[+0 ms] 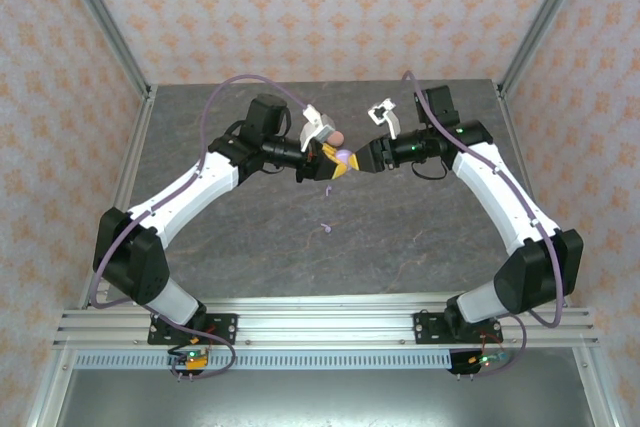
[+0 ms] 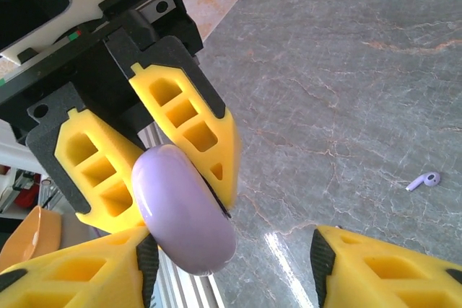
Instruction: Insert the wireless bluetooth earbuds into the charging case
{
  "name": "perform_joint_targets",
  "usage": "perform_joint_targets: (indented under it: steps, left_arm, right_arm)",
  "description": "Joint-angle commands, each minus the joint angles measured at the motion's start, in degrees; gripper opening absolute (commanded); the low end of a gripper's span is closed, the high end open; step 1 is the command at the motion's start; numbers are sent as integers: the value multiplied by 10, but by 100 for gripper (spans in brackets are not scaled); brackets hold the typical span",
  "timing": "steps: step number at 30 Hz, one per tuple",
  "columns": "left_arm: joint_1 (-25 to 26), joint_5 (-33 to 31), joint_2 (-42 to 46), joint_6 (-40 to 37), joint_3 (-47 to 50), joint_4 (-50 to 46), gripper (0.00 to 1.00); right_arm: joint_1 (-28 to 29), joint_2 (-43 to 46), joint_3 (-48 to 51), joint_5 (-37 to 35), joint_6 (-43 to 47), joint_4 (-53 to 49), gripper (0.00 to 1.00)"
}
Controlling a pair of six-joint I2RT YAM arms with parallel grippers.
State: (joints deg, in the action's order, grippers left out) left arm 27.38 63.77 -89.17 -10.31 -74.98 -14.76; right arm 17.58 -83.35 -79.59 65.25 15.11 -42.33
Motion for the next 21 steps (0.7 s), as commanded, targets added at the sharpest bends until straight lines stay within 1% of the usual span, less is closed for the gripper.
perform_joint_targets:
  steps: [1, 9, 14, 21]
  left_arm:
    - [8, 15, 11, 5, -10, 27, 16]
    - [10, 4, 20, 2, 3, 31, 16]
    - [11, 1, 25, 5, 10, 40, 16]
    - [10, -9, 32, 27, 25, 77, 17]
  right_arm:
    - [2, -4, -18, -44, -20, 17, 58]
    - [-2, -2, -12, -82, -71, 62, 58]
    - [-2, -4, -11, -92, -81, 66, 57]
    - [-2, 4, -11, -142, -101, 69, 58]
